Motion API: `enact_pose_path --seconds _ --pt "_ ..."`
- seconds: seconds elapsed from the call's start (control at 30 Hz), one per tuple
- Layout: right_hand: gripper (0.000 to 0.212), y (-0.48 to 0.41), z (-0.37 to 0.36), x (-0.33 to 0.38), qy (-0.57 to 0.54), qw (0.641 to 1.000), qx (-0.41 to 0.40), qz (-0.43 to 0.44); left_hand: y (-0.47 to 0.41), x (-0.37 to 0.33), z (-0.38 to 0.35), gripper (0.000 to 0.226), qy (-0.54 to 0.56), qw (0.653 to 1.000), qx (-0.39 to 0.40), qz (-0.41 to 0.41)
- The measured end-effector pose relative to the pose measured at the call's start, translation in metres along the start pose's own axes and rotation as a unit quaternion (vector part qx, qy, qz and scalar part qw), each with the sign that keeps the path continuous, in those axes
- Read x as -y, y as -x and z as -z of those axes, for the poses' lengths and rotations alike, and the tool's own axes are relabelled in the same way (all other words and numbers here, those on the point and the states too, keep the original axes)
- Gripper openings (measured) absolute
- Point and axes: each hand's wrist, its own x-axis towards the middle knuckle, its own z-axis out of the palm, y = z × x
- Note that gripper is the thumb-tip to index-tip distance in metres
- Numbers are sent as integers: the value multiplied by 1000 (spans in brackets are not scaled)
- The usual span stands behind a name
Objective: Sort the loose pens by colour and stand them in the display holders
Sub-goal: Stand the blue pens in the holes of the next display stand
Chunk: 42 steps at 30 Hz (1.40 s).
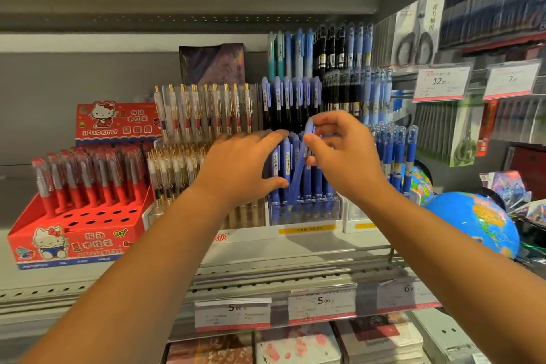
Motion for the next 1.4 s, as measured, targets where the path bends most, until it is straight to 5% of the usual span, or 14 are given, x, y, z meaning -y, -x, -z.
enact_pose_path --seconds 0.47,0.67,0.9,1.2,1.33,1.4 --pt "19 -9 5 -2 95 994 -26 38 1 1 -3 97 -8 1000 2 5" --pt "18 -3 4 -9 92 996 3 -19 2 -1 -3 96 -10 1000 3 8" --pt "21 2 -8 -7 184 979 88 27 1 -1 -3 95 -12 1000 6 15" --pt "29 4 -2 -10 293 950 81 71 4 -5 5 88 -13 1000 6 28" --pt "46 7 -7 -5 347 927 38 140 20 2 17 62 69 973 -135 174" --pt "54 5 -11 -3 373 914 62 149 28 12 20 60 65 958 -117 252"
